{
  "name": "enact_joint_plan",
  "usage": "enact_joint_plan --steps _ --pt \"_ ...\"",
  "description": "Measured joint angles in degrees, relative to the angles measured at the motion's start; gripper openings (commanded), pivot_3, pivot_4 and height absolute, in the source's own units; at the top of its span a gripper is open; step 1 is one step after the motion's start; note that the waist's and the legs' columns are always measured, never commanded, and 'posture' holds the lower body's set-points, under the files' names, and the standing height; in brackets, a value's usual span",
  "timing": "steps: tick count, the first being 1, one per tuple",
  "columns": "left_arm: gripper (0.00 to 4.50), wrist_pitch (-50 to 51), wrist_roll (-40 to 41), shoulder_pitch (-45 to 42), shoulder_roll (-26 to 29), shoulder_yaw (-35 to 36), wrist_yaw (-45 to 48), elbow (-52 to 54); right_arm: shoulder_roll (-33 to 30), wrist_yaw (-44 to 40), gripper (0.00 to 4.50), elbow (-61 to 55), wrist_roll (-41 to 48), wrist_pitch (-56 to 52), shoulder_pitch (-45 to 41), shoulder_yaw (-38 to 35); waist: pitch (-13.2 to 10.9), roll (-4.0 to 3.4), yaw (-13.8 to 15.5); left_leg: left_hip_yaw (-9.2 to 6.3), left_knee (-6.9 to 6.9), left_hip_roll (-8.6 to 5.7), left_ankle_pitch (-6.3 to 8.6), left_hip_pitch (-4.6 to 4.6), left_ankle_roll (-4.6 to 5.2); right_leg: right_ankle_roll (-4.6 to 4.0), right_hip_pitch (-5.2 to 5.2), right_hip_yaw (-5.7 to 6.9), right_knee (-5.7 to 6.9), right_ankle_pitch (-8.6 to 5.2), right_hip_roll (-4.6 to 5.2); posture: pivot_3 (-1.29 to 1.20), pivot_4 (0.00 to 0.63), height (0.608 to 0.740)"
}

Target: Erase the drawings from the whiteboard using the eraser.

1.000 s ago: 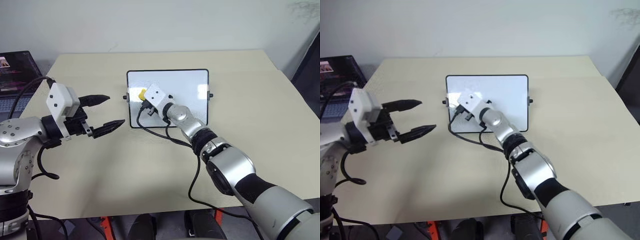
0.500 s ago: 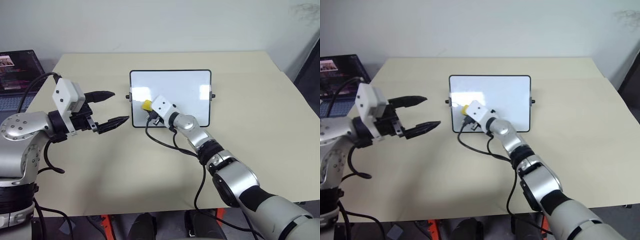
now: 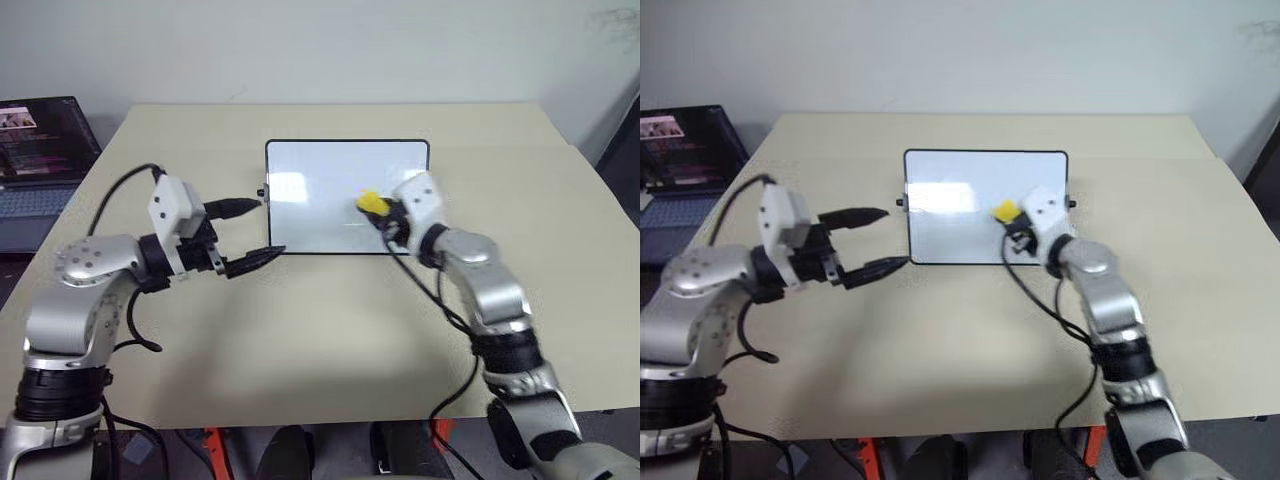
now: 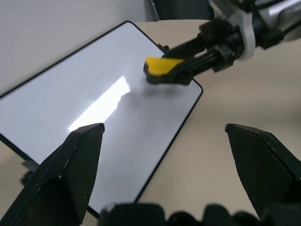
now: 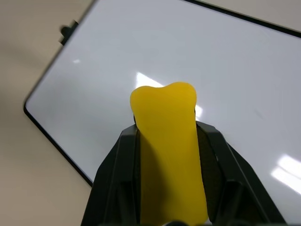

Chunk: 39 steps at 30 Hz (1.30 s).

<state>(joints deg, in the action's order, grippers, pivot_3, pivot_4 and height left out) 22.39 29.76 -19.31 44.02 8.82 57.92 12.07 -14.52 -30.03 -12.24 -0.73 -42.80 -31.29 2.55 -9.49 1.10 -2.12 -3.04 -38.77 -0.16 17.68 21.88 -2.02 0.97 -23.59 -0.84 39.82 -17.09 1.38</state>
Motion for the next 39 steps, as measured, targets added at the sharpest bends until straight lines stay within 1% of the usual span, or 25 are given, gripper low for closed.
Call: enact_joint_plan --steps 5,8,11,13,16,23,27,35,37,39 --pt "4.5 0.81 0.37 -0.02 -2.22 -1.94 -0.71 0.99 -5.66 1.35 1.28 -13.28 2.28 -15.17 6.3 -5.64 0.0 0.0 0.3 -0.02 -0.01 -0.02 0.0 -0.06 0.01 0.0 0.05 0.01 0.04 0.0 -0.02 0.0 0.15 0.74" --pt "4.5 0.89 0.35 -0.46 -3.09 -3.11 -0.85 0.87 -7.3 2.97 1.28 -18.29 2.63 -21.16 10.02 -9.03 0.0 0.0 0.3 -0.02 -0.02 -0.04 0.0 -0.07 0.01 0.0 0.08 0.0 0.02 -0.01 -0.02 0.0 0.15 0.74" --pt "4.5 0.84 0.34 -1.61 -3.58 -3.97 -0.76 0.64 -6.86 5.31 1.28 -20.84 3.04 -26.41 14.34 -12.6 0.0 0.01 0.34 0.0 -0.02 -0.06 0.0 -0.08 0.01 0.01 0.11 -0.01 0.01 -0.01 -0.02 0.0 0.15 0.74" --pt "4.5 0.83 0.33 -2.37 -3.87 -4.51 -0.59 0.53 -4.32 7.72 1.28 -21.15 3.12 -29.24 15.84 -15.31 0.0 0.01 0.23 0.01 -0.02 -0.06 -0.01 -0.12 0.01 0.01 0.12 -0.02 0.04 -0.01 -0.03 0.0 0.15 0.74" --pt "4.5 0.79 0.33 -2.98 -3.91 -4.61 0.04 0.44 -1.45 10.71 1.28 -20.93 3.31 -30.4 17.68 -17.14 0.0 0.0 0.22 0.0 -0.01 -0.05 -0.01 -0.14 0.01 0.01 0.12 -0.02 0.05 -0.01 -0.06 0.0 0.15 0.74" --pt "4.5 0.8 0.27 -3.54 -3.89 -4.61 0.37 -0.59 1.2 14.73 1.28 -16.79 4.34 -28.63 18.12 -18.17 0.0 0.01 0.25 0.01 -0.02 -0.07 -0.01 -0.14 0.01 0.01 0.14 -0.02 0.03 -0.01 -0.06 0.0 0.15 0.74" --pt "4.5 0.87 0.29 -3.61 -3.77 -4.61 0.36 -0.58 1.26 16.27 1.28 -13.95 4.82 -26.75 16.49 -18.44 0.0 0.0 0.24 0.01 -0.02 -0.07 -0.01 -0.15 0.01 0.01 0.14 -0.01 0.04 -0.01 -0.06 0.0 0.15 0.74" --pt "4.5 1.02 0.31 -3.46 -3.53 -4.54 0.12 -0.24 1.24 17.73 1.28 -11.87 6.51 -25.45 15.79 -18.5 0.0 0.0 0.27 0.01 -0.02 -0.07 -0.01 -0.14 0.01 0.01 0.14 -0.02 0.04 -0.01 -0.06 0.0 0.15 0.74" --pt "4.5 1.07 0.32 -3.3 -3.44 -4.44 0.09 0.04 1.22 17.8 1.99 -11.72 6.69 -25.38 15.72 -18.49 0.0 0.0 0.27 0.01 -0.02 -0.06 -0.01 -0.14 0.01 0.01 0.14 -0.01 0.04 -0.01 -0.06 0.0 0.15 0.74" --pt "4.5 1.09 0.32 -3.09 -3.2 -4.33 0.08 0.58 1.19 17.77 2.58 -11.68 7.23 -25.38 15.71 -18.56 0.0 0.0 0.27 0.01 -0.02 -0.06 -0.01 -0.14 0.01 0.01 0.14 -0.02 0.03 -0.01 -0.06 0.0 0.15 0.74"
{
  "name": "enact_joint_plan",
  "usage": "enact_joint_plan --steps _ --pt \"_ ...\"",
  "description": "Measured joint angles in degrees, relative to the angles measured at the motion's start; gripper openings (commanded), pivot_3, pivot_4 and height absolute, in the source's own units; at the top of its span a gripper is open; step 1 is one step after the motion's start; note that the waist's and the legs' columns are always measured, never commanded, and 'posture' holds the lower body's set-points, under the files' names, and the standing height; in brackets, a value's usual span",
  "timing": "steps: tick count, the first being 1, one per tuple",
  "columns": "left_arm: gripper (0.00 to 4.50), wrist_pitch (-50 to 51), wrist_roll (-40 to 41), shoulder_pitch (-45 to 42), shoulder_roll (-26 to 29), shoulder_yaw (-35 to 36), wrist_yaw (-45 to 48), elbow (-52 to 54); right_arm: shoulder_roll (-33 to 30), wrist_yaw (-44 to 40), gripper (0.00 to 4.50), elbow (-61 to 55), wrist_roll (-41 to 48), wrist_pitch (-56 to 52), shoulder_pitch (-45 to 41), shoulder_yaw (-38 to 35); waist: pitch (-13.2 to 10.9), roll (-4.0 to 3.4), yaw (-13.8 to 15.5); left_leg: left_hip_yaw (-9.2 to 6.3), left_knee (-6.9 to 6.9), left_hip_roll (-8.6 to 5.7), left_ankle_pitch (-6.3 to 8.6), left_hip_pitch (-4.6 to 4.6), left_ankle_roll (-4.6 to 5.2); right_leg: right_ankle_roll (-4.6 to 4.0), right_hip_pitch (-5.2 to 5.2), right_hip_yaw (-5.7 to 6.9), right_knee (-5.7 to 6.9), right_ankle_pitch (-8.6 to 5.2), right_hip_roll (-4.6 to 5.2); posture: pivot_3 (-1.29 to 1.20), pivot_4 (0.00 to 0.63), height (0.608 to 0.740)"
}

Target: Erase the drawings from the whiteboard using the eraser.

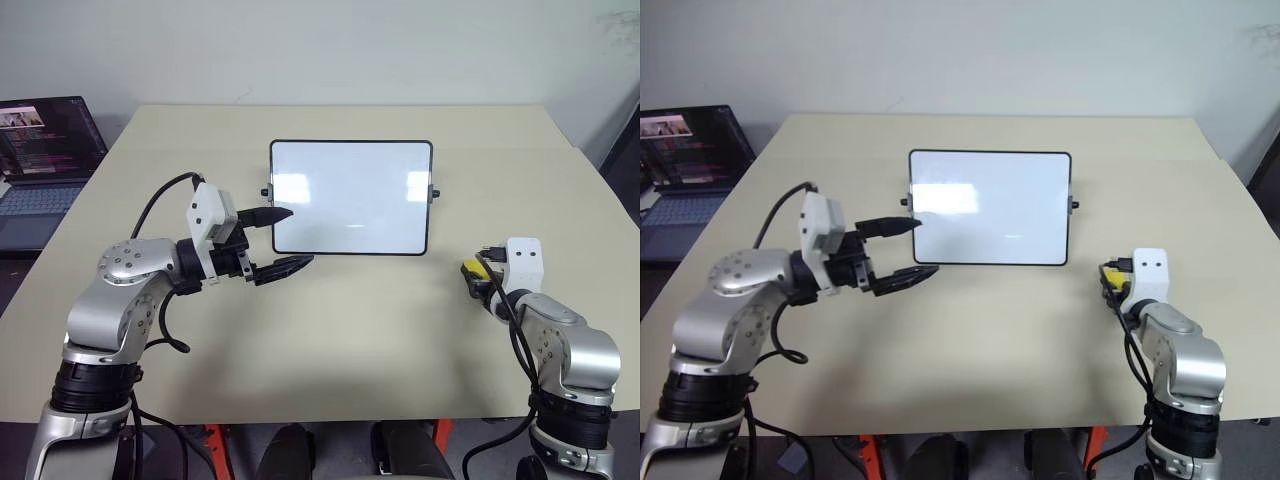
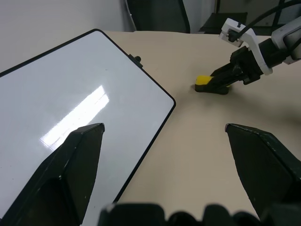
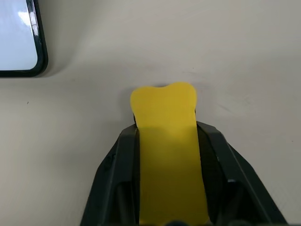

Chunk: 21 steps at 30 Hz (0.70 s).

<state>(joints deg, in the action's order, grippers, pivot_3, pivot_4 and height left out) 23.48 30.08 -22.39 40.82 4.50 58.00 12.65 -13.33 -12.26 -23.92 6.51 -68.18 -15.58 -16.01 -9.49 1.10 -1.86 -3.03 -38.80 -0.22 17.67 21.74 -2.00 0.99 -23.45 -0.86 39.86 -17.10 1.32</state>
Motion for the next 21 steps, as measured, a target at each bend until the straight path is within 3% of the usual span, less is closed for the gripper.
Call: enact_joint_plan --steps 4,13,17,21 --pt "4.5 0.04 0.02 0.28 0.02 0.14 -0.09 0.27 -0.06 0.1 3.97 0.1 0.9 -0.37 -0.18 -0.17 0.0 0.0 0.0 0.0 0.0 0.0 0.0 0.0 0.0 0.0 0.0 0.0 0.0 0.0 0.0 0.0 0.15 0.74" --pt "4.5 1.09 0.62 3.38 0.38 1.26 -0.53 1.63 1.3 2.51 3.97 -6.28 3.3 -7.38 -2.22 -4.5 0.0 0.0 -0.01 -0.01 0.0 0.01 0.0 0.0 0.0 0.0 0.0 -0.01 -0.01 0.0 0.0 0.0 0.15 0.74" --pt "4.5 2.71 2.75 9.0 -0.52 4.0 -3.35 5.71 3.51 4.25 3.97 -13.57 3.85 -9.67 -2.19 -8.06 0.0 -0.02 0.02 -0.02 0.03 0.03 0.0 0.01 0.0 0.0 0.0 -0.02 -0.04 0.0 0.02 0.0 0.15 0.74" --pt "4.5 4.12 4.84 17.44 -4.37 6.49 -9.01 11.28 5.46 4.95 3.97 -19.79 3.81 -7.96 3.75 -10.82 0.02 0.0 0.11 -0.05 0.04 0.05 0.01 0.03 0.0 0.02 0.05 0.01 -0.15 -0.01 0.04 0.0 0.15 0.74"
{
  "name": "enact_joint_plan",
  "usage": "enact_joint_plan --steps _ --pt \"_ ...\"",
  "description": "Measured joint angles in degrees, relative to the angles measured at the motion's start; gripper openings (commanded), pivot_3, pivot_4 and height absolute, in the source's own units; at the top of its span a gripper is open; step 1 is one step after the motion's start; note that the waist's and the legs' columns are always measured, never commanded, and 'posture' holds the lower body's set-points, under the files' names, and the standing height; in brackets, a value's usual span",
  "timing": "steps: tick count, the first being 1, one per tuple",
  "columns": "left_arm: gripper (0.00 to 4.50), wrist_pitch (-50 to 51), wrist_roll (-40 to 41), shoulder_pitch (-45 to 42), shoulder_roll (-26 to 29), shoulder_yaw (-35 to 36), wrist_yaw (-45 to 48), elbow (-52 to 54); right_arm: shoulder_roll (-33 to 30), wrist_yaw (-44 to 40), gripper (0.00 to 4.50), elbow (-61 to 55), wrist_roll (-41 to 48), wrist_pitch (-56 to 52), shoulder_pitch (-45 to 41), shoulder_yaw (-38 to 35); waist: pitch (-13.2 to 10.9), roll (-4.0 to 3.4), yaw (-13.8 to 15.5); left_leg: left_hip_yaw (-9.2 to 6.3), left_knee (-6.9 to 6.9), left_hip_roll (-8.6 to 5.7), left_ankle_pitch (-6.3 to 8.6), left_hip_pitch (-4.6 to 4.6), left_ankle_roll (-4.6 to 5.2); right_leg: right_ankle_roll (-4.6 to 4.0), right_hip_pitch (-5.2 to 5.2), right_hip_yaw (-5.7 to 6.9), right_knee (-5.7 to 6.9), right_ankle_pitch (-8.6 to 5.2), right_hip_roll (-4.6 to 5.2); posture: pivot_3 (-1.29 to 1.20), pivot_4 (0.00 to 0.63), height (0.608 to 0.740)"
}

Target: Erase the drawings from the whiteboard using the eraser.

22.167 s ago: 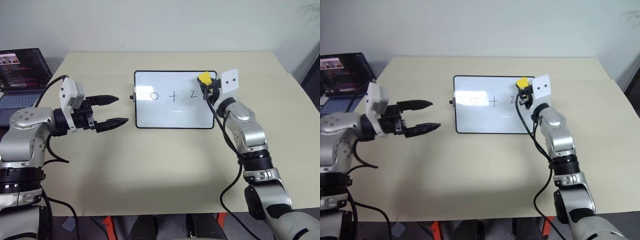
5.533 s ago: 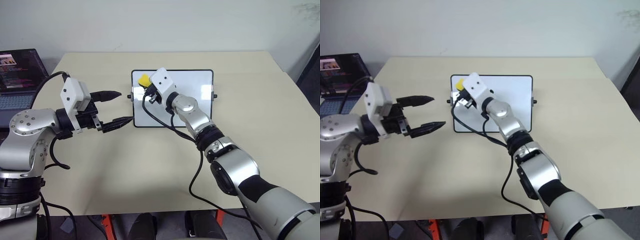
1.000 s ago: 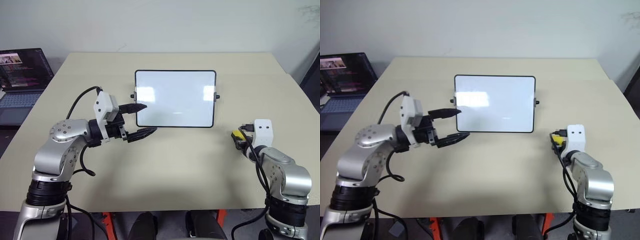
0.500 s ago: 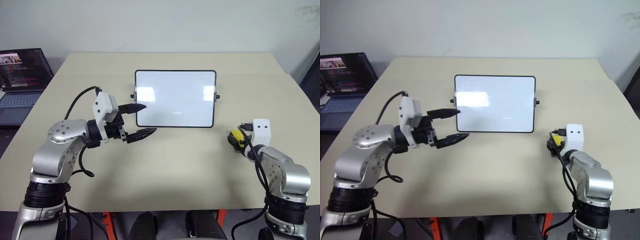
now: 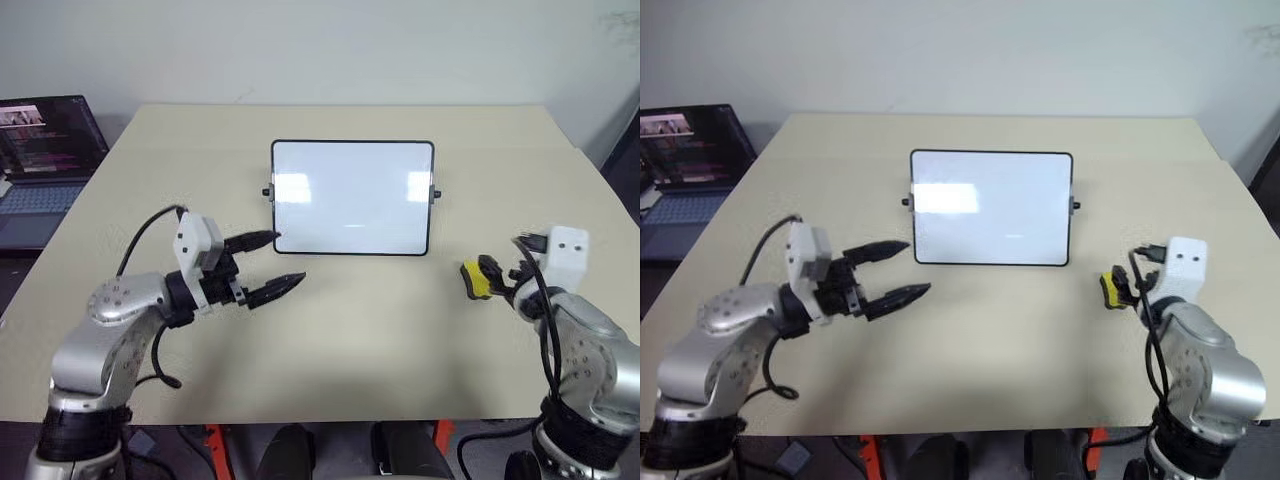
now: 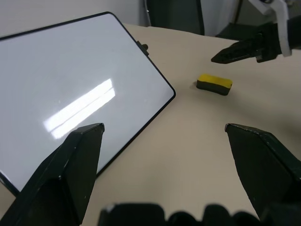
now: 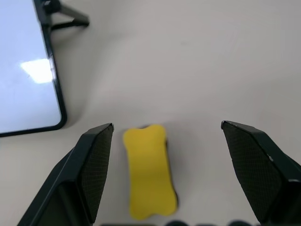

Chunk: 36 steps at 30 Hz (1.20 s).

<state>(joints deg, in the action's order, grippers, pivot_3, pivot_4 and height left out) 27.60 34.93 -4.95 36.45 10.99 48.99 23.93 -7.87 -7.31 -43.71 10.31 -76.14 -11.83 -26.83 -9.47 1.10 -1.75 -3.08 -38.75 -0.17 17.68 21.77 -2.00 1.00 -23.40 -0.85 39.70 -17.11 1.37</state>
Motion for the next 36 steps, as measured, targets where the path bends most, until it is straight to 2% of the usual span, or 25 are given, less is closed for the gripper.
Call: enact_joint_plan --steps 6,9,11,13,16,20,23,26,36 --pt "4.5 -3.59 -3.71 13.37 -10.75 1.63 -12.42 4.87 2.32 -1.18 3.97 -2.16 -0.75 17.77 20.18 1.99 0.1 -0.11 0.07 0.03 0.03 -0.01 0.02 -0.22 0.03 0.04 0.25 -0.02 -0.12 0.02 0.03 0.0 0.15 0.74" --pt "4.5 -7.22 -7.96 14.73 -14.35 1.91 -18.18 5.21 4.11 -1.57 3.97 -2.17 -0.76 26.13 25.0 3.96 0.13 -0.13 0.07 0.06 0.02 -0.01 0.01 -0.43 0.03 0.12 0.41 -0.06 -0.05 0.09 0.0 0.0 0.15 0.74" --pt "4.5 -10.54 -12.97 16.98 -17.6 1.77 -23.38 5.48 6.28 -2.31 3.97 -1.95 -0.61 33.76 29.09 5.59 0.12 -0.18 0.01 0.05 0.17 0.04 0.03 -1.11 0.04 0.17 1.16 -0.04 -0.34 0.04 -0.04 0.0 0.15 0.74" --pt "4.5 -12.59 -18.55 19.59 -21.15 1.63 -29.51 5.61 7.97 -2.79 3.97 -0.96 -0.65 40.58 32.05 6.83 0.15 -0.16 -0.07 0.12 0.47 0.08 0.02 -1.45 0.03 0.43 1.48 -0.1 -0.74 -0.07 -0.08 0.0 0.15 0.74" --pt "4.5 -13.78 -25.36 24.79 -25.91 1.04 -37.44 7.02 9.35 -2.68 3.97 1.65 -0.71 48.71 34.93 7.89 0.24 0.01 -0.05 0.17 0.54 0.07 0.02 -1.45 0.03 0.43 1.49 -0.16 -0.82 -0.06 -0.06 0.0 0.15 0.74" --pt "4.5 -15.56 -31.66 31.84 -30.71 -2.46 -43.36 11.0 10.44 -2.55 3.97 6.32 -1.26 57.1 37.39 9.39 0.25 0.07 0.11 0.16 0.69 0.06 0.03 -1.38 0.02 0.34 1.4 -0.13 -0.87 -0.06 -0.03 0.0 0.15 0.74" --pt "4.5 -17.67 -34.17 34.0 -32.57 -4.36 -45.73 12.67 11.09 -2.06 3.97 9.83 -2.54 62.09 38.6 11.8 0.24 0.03 0.17 0.14 0.74 0.07 0.02 -1.3 0.02 0.35 1.34 -0.1 -0.86 -0.14 -0.03 0.0 0.15 0.74" --pt "4.5 -22.06 -34.24 33.88 -32.64 -3.63 -45.89 9.65 12.07 -1.09 3.97 12.27 -3.37 66.05 40.0 14.52 0.23 0.01 0.18 0.14 0.77 0.09 0.03 -1.24 0.02 0.29 1.3 -0.07 -0.83 -0.2 -0.04 0.0 0.15 0.74" --pt "4.5 -29.14 -34.23 31.25 -31.04 -2.65 -45.06 2.26 12.07 -0.02 3.97 15.17 -3.44 70.12 41.8 19.09 0.22 0.02 0.26 0.11 0.76 0.07 0.03 -1.1 0.01 0.26 1.18 -0.03 -0.89 -0.18 -0.03 0.0 0.15 0.74"
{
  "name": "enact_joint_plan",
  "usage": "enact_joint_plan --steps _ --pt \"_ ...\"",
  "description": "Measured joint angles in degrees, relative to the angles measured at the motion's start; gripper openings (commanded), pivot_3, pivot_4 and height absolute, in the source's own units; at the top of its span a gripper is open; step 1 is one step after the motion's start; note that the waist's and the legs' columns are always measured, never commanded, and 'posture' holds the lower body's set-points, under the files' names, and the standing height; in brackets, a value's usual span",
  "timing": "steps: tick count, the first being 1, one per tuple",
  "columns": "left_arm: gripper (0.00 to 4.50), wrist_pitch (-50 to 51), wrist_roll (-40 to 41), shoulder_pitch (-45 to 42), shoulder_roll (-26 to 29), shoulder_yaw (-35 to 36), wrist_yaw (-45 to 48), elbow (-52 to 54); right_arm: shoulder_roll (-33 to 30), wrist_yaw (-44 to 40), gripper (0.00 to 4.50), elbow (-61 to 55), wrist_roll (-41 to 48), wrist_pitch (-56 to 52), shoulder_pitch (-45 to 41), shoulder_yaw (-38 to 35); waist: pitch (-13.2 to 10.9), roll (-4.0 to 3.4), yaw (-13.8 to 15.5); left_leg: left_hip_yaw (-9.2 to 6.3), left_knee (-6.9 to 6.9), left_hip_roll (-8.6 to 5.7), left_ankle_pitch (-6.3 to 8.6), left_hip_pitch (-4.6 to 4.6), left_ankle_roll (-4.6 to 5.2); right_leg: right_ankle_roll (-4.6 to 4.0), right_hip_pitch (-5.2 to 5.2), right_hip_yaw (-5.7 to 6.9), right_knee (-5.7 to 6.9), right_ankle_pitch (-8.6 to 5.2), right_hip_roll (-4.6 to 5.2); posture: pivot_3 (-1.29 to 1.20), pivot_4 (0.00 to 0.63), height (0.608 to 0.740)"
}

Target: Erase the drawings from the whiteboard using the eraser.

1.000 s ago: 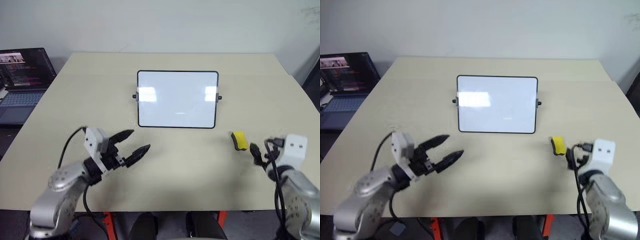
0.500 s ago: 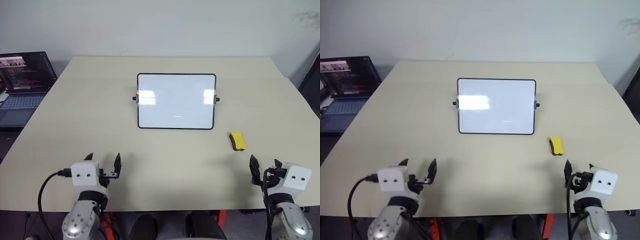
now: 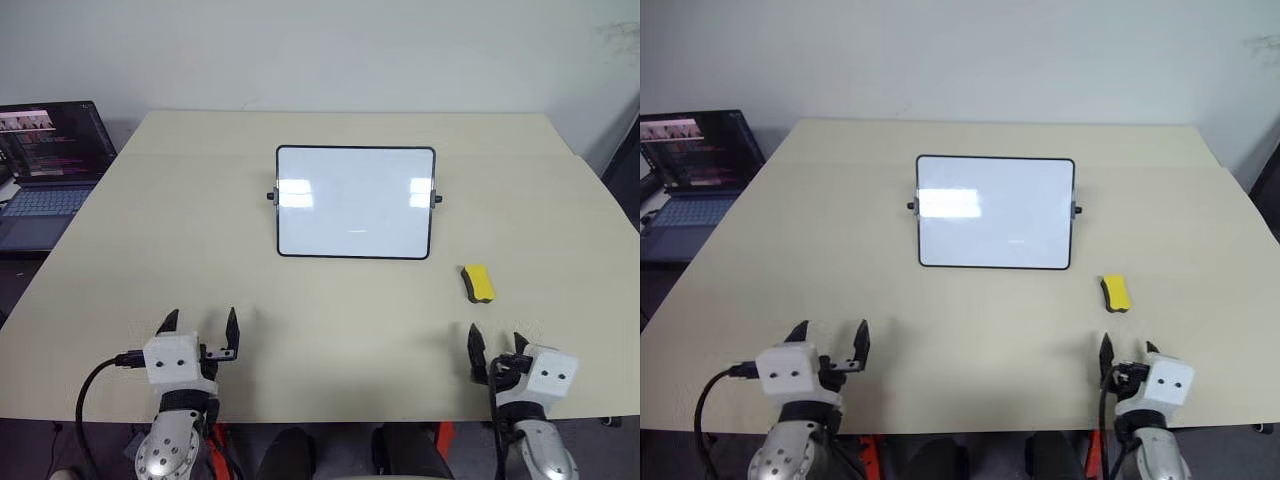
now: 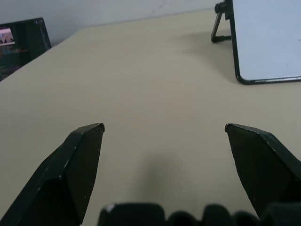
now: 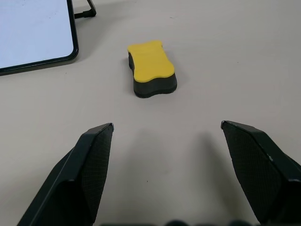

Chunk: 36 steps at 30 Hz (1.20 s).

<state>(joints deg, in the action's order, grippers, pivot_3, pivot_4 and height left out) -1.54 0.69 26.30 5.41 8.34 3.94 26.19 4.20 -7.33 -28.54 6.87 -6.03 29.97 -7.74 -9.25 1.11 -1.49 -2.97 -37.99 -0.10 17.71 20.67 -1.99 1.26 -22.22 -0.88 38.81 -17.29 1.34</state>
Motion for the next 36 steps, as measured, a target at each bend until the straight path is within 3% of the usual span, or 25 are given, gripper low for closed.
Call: enact_joint_plan --steps 36 --pt "4.5 -3.83 0.43 -1.94 -0.11 -0.99 0.44 -6.12 -4.03 3.89 3.97 -2.61 1.02 -2.24 -0.28 -1.66 0.01 0.03 0.0 -0.04 0.01 -0.01 0.01 0.03 0.0 -0.01 -0.01 0.04 -0.01 0.0 0.0 0.0 0.15 0.74"
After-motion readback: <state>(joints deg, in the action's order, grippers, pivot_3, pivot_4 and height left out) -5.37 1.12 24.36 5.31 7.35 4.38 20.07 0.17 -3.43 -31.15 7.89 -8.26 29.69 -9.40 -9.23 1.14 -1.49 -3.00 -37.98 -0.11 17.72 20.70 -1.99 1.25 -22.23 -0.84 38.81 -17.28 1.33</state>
